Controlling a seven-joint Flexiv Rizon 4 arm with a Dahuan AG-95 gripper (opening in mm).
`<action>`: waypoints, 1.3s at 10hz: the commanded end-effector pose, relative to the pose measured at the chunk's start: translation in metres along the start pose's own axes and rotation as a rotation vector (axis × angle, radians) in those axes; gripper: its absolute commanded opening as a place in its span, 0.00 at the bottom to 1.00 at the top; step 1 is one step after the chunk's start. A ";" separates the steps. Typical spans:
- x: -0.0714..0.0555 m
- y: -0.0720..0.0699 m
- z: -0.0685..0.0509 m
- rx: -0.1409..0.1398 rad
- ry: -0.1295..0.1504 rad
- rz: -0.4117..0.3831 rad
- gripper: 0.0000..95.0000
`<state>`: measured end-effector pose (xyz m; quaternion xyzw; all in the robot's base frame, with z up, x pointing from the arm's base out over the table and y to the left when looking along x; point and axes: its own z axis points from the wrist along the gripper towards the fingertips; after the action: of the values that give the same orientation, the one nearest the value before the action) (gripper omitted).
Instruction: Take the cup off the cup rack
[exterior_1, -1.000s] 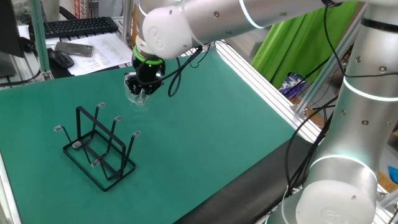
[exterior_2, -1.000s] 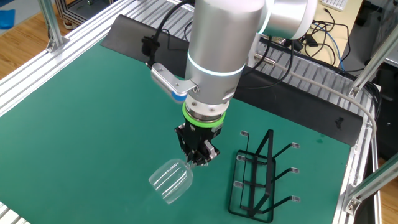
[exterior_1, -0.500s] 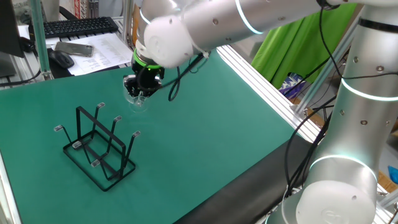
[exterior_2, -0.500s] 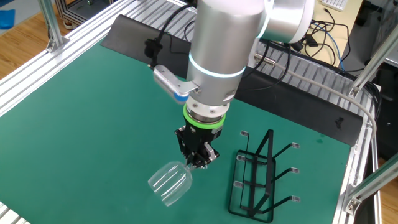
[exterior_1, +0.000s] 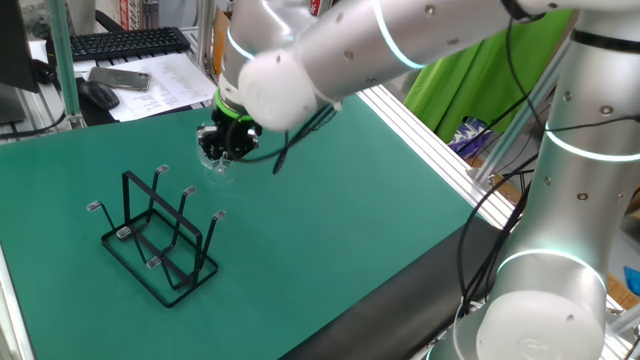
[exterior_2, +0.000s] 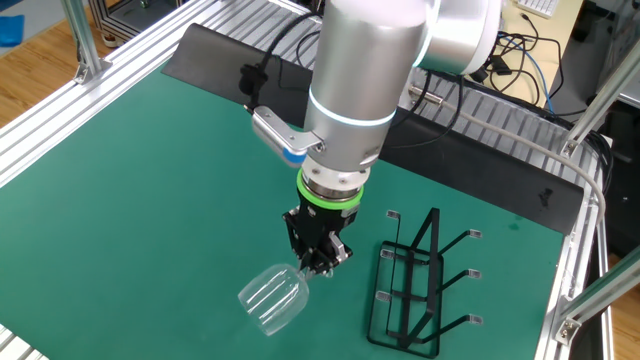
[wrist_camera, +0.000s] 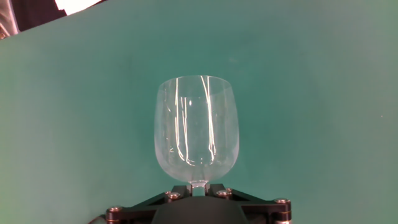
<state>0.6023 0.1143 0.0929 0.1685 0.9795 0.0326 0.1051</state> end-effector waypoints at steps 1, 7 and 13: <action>0.001 -0.001 0.000 -0.003 -0.011 0.006 0.00; 0.002 -0.001 0.002 0.012 0.039 -0.022 0.00; 0.002 0.000 0.002 -0.025 0.105 -0.016 0.00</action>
<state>0.6032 0.1148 0.0900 0.1574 0.9843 0.0664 0.0452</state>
